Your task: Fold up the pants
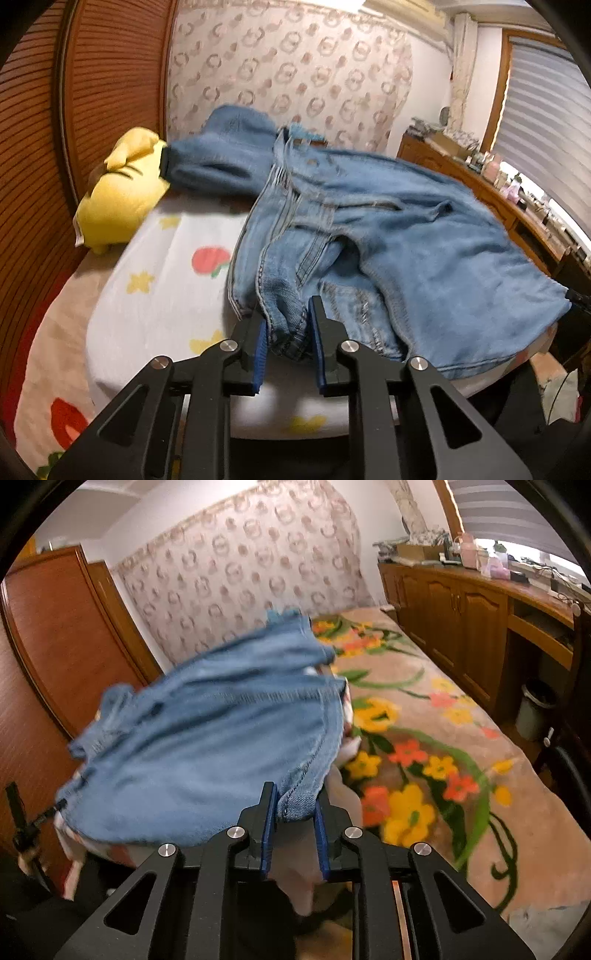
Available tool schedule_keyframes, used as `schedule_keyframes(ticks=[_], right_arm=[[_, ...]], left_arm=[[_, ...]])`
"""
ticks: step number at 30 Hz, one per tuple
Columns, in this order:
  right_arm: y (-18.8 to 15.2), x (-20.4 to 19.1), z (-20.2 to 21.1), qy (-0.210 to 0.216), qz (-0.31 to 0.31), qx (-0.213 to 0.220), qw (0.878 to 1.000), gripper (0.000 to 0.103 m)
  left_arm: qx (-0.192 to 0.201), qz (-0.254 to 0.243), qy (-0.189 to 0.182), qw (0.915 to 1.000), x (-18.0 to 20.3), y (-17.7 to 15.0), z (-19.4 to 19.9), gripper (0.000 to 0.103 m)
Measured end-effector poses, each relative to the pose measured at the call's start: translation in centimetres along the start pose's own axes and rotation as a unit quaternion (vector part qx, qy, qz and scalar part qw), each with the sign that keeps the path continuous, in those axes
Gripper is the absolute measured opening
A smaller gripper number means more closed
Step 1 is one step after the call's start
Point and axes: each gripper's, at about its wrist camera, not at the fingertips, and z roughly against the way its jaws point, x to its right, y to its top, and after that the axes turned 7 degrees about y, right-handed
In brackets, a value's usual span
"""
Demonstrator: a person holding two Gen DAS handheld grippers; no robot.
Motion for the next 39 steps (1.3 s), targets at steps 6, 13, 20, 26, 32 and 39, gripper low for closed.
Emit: schedule_keyframes(ticks=[6,13,20,26,32,39], right_arm=[[1.7,-1.9,1.4,0.002,0.039,0.026,0.999,0.015],[4.0,-2.9,1.2,0.003,0.077,0.049,0.996,0.012],[4.1,-2.3,0.0,0.004,0.088,0.059,0.994,0.011],[4.4,-2.5,-0.7,0.005,0.082,0.064,0.995,0.011],[4.7,-3.0,-1.6,0.001,0.087,0.058,0.995,0.011],[7.5,-3.2,-1.9,-0.005,0.086,0.074,0.994,0.011]], left_arm=[[0.046,-0.001,-0.016,0.9988,0.4,3.0,2.3,0.021],[0.068,-0.017,-0.030,0.9971,1.0,5.8,2.6,0.021],[0.078,-0.018,-0.026,0.9965,1.1,7.1,2.4,0.021],[0.077,-0.026,-0.026,0.9964,1.3,8.0,1.7,0.021],[0.080,-0.021,-0.020,0.9964,1.3,9.3,0.9,0.020],[0.092,-0.021,-0.021,0.9953,1.5,12.9,-0.1,0.019]])
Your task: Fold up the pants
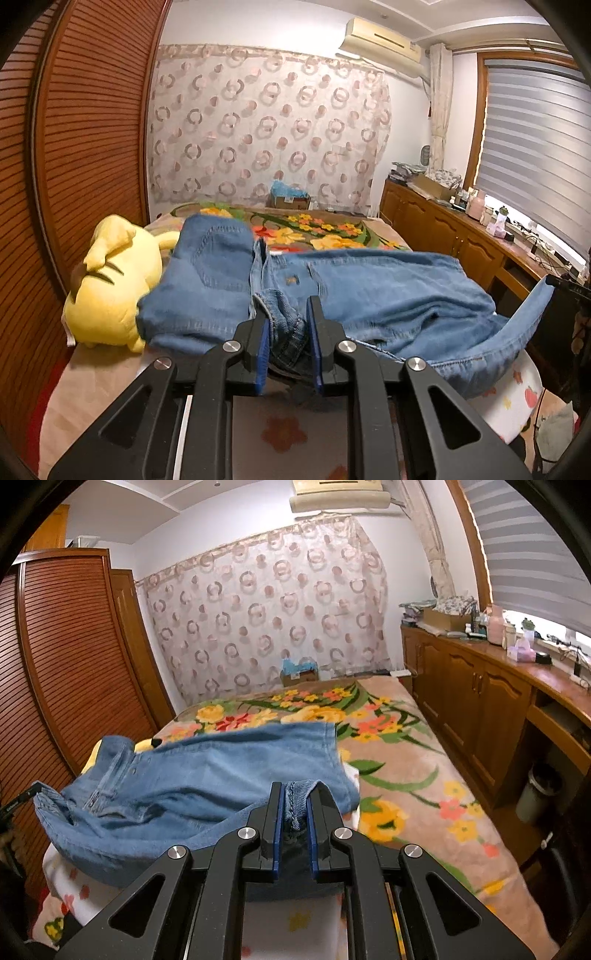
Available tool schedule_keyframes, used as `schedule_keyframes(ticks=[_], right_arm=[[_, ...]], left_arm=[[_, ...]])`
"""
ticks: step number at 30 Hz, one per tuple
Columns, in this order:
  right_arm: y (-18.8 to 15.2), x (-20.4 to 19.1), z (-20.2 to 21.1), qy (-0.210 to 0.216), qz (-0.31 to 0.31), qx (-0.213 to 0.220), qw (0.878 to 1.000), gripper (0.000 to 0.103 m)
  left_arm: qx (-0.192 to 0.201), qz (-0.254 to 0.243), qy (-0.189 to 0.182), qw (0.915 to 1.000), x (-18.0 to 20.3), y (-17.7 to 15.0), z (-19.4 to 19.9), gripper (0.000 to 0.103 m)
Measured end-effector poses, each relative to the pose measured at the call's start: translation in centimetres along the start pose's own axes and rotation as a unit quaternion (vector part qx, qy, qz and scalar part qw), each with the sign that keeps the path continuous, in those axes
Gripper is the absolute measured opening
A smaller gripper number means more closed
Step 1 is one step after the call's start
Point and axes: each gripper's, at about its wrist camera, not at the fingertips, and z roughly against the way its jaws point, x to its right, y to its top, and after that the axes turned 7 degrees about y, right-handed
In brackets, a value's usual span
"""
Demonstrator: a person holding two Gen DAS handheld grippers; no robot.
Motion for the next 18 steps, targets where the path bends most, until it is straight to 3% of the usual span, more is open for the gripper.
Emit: schedule_keyframes(ticks=[18], right_arm=[[3.5,0.2,-5.3,-0.017,0.023,0.007,1.000,0.011]], left_arm=[[0.005,-0.013,0.006,0.9999,0.6,4.7,-6.3,0.018]])
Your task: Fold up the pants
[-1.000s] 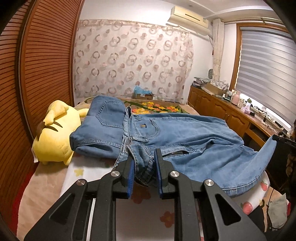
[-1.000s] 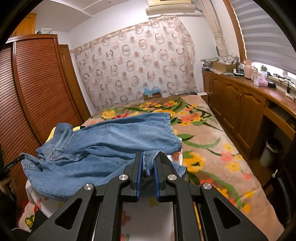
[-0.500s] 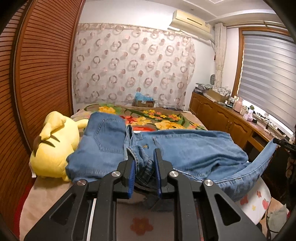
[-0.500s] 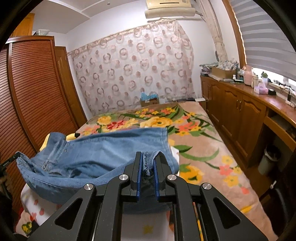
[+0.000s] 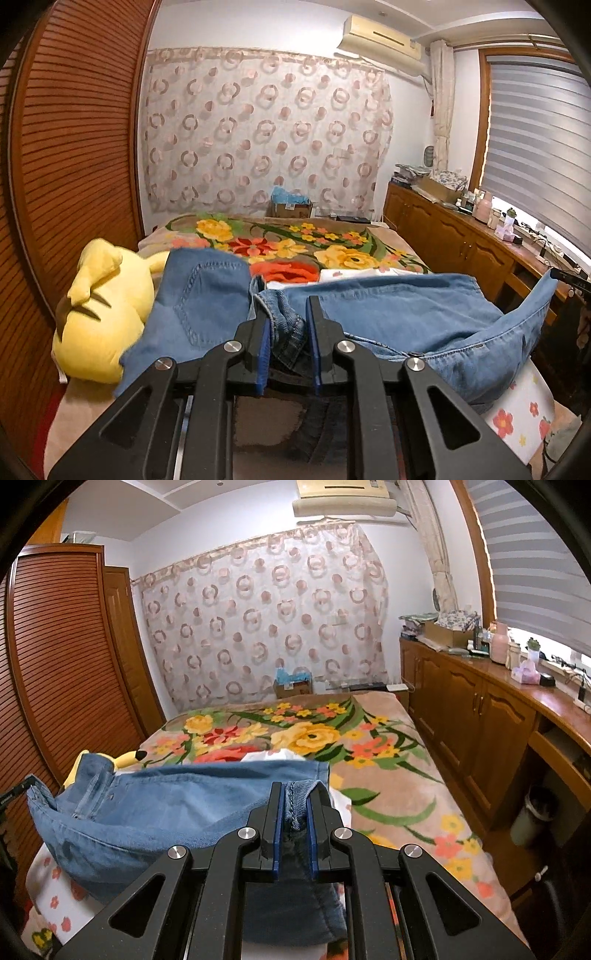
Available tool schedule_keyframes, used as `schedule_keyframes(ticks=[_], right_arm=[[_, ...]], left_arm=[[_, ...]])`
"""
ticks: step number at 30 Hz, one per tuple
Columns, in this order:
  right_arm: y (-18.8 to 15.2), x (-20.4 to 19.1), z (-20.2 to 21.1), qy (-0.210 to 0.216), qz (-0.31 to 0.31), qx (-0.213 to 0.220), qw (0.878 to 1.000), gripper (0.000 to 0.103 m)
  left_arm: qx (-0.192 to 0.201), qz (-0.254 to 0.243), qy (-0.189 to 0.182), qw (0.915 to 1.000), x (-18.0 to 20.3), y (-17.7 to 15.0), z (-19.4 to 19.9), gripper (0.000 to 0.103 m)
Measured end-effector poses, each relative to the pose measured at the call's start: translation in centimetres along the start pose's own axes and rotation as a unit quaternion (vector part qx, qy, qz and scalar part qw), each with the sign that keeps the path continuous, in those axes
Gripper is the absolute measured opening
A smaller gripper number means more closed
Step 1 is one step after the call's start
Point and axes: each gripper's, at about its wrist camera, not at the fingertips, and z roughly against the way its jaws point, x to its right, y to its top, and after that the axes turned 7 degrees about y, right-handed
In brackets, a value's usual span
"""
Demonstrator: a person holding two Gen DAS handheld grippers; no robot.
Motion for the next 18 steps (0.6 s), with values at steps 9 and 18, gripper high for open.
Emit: schedule_keyframes(ticks=[9,18], right_arm=[[1.8,-0.3,-2.8,-0.015,0.022,0.018,0.999,0.011],[2.7,-1.2,-6.6,-0.028,0.054,0.016,0.998,0.011]], left_arm=[[0.024,-0.013,0.006,0.9996,0.6,4.2,-4.3,0.018],[0.019,-0.013,0.021,0.9995,-0.1,5.9,-8.5,0.018]])
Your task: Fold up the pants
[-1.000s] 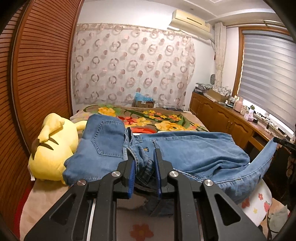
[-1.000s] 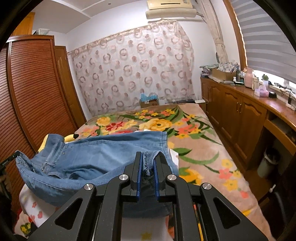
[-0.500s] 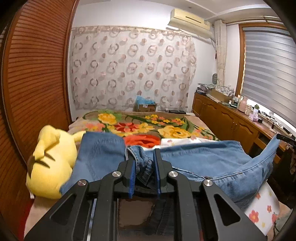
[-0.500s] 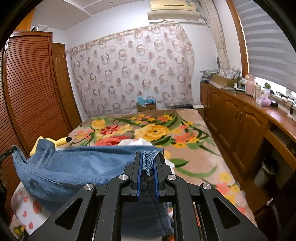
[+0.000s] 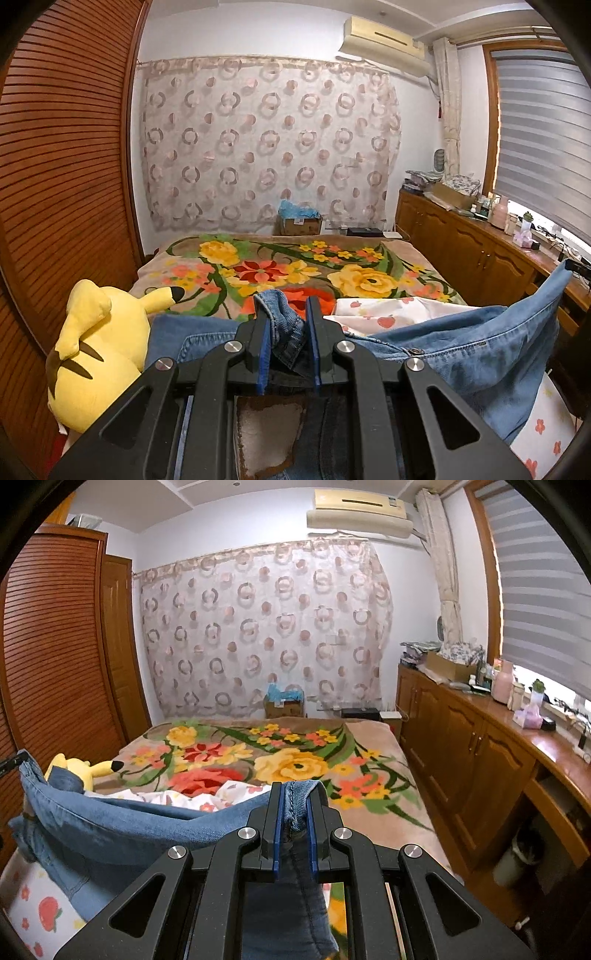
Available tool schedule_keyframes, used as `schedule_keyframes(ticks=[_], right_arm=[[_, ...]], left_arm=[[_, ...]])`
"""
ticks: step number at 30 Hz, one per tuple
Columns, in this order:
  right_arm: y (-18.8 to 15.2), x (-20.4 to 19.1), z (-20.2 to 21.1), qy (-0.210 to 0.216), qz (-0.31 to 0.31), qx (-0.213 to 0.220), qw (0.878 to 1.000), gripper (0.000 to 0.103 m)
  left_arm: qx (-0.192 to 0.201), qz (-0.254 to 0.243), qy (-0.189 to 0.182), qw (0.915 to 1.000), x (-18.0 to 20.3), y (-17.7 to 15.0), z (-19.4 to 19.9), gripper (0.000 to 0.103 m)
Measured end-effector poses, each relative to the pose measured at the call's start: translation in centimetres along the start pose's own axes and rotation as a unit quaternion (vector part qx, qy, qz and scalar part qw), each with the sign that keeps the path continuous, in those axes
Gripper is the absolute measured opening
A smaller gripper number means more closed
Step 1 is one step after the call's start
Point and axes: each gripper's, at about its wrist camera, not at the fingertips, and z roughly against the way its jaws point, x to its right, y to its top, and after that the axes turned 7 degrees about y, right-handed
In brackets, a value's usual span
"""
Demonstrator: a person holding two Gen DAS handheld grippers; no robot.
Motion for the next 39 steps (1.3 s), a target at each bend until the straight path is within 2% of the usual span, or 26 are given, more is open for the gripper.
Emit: schedule_keyframes(ticks=[3,12,17,22,24,28,33,34,36,37,38,39], right_arm=[[0.4,0.1,-1.7,-0.005,0.001,-0.005,1.000,0.011],[0.7,-0.4,-7.8,-0.021,0.005,-0.054,0.998,0.011],[2.2,-0.7,-10.3,-0.032,0.007,-0.074,0.997,0.011],[3.0,-0.8,-11.1,-0.043,0.001,-0.098,0.994,0.011],[3.3,-1.1,-11.4,-0.047,0.004,-0.105,0.993,0.011],[3.8,-1.3,-12.4,-0.063,0.002,-0.122,0.991,0.011],[4.2,-2.0,-12.6,-0.070,0.008,-0.131,0.989,0.011],[4.3,-2.0,-12.5,-0.071,0.006,-0.131,0.989,0.017],[4.5,-2.1,-12.1,-0.074,0.002,-0.131,0.989,0.023],[4.6,-2.1,-11.7,-0.074,0.001,-0.129,0.989,0.024],[4.6,-2.2,-11.3,-0.074,0.001,-0.124,0.989,0.025],[4.7,-2.3,-10.9,-0.074,0.001,-0.121,0.990,0.029]], left_arm=[[-0.011,-0.002,0.002,0.9999,0.1,-0.1,-1.3,0.018],[-0.052,-0.004,0.010,0.9986,-0.2,-1.8,-4.7,0.018],[-0.062,-0.014,0.007,0.9980,0.1,-1.8,-5.5,0.018],[-0.076,-0.021,0.002,0.9969,0.4,-2.0,-6.0,0.019],[-0.082,-0.020,0.001,0.9965,0.3,-2.0,-6.0,0.024],[-0.072,-0.021,0.012,0.9971,0.2,-1.9,-5.2,0.049],[-0.070,-0.030,0.012,0.9970,-0.1,-2.5,-3.7,0.050],[-0.073,-0.030,0.009,0.9968,-0.1,-2.8,-3.4,0.050],[-0.077,-0.032,0.002,0.9965,-0.1,-3.3,-3.0,0.050],[-0.079,-0.034,0.001,0.9963,0.1,-3.6,-2.8,0.058],[-0.080,-0.035,-0.001,0.9962,0.2,-3.9,-2.5,0.079],[-0.078,-0.031,-0.004,0.9965,0.1,-4.1,-2.2,0.084]])
